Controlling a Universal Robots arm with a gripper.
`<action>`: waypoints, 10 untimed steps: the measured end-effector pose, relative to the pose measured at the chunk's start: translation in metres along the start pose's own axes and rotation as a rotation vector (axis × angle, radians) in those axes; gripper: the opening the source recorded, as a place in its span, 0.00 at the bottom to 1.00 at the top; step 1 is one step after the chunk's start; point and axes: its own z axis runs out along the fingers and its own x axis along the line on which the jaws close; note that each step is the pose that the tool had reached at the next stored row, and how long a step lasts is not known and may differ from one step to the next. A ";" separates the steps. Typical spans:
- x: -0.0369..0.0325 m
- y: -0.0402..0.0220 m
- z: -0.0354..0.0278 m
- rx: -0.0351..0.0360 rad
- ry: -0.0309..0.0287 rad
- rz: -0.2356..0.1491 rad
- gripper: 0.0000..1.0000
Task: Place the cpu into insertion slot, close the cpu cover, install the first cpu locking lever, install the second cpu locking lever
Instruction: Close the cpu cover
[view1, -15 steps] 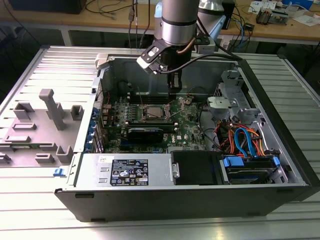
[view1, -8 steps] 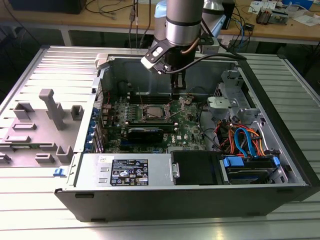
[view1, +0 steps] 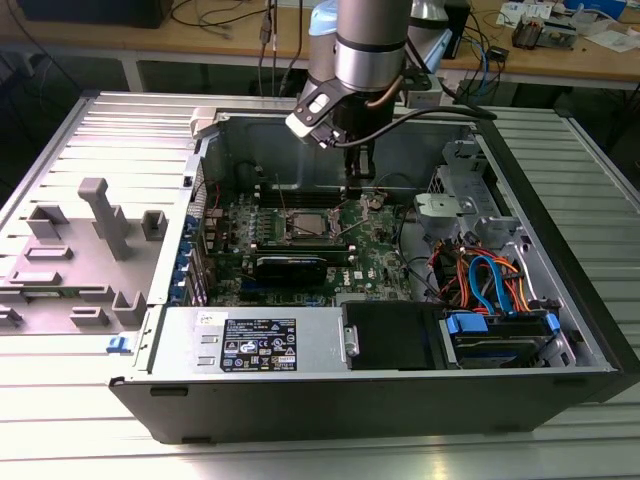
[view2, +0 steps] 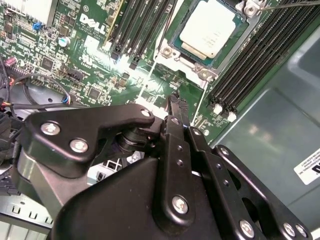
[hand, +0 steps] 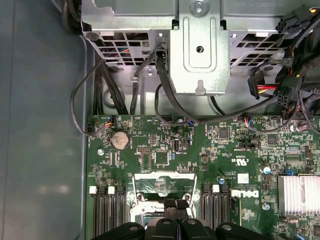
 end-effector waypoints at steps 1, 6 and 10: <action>0.0000 0.0002 0.0000 0.0000 -0.0001 0.000 0.11; 0.0000 0.0009 0.0000 0.0000 0.0000 0.000 0.11; 0.0002 0.0032 0.0001 0.0000 0.0000 0.000 0.11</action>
